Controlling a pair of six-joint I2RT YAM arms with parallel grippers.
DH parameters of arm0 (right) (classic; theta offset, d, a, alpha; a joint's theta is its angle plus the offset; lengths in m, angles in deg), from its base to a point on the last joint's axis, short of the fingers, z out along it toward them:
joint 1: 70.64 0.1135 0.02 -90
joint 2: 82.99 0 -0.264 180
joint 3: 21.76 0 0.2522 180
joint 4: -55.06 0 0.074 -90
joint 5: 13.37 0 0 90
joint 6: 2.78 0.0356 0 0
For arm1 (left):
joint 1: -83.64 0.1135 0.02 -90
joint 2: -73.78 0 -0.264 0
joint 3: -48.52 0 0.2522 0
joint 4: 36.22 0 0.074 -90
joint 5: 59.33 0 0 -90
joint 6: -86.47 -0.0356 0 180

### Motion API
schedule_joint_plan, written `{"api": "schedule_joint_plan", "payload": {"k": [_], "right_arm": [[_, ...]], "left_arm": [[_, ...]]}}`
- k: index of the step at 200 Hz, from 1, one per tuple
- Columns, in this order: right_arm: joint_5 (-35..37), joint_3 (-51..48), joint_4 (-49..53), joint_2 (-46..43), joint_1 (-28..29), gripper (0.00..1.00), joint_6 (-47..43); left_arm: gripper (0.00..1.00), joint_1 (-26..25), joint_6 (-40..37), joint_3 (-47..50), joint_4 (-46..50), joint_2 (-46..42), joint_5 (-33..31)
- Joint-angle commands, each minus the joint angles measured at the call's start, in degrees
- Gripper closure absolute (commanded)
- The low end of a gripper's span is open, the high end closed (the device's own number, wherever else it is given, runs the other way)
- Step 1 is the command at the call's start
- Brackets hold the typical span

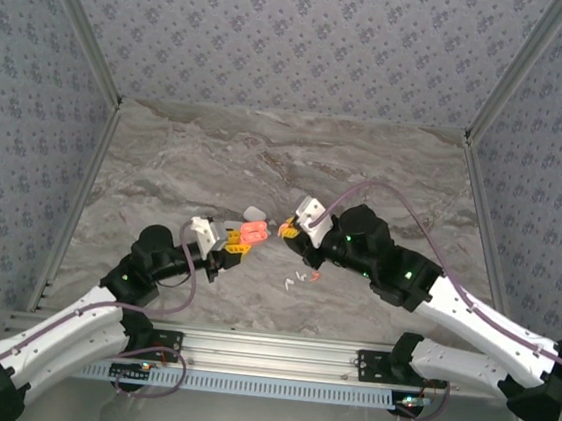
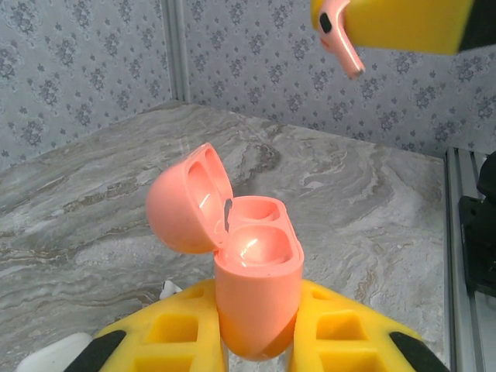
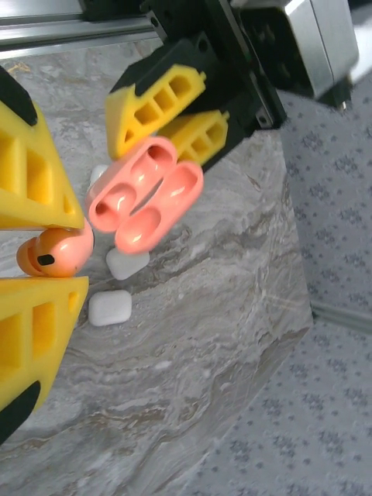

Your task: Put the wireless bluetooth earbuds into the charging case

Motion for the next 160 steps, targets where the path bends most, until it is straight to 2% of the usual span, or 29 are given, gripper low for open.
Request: {"api": "schedule_joint_plan", "payload": {"k": [1, 160], "right_arm": [[2.2, 2.6, -2.5, 1.7, 1.7, 0.79, -3.9], [0.2, 5.4, -8.7, 11.1, 4.6, 0.79, -4.7]], "left_arm": [[1.0, -0.4, 0.8, -2.8, -3.0, 0.0, 1.9], [1.0, -0.4, 1.4, -2.8, -3.7, -0.1, 2.3]]}}
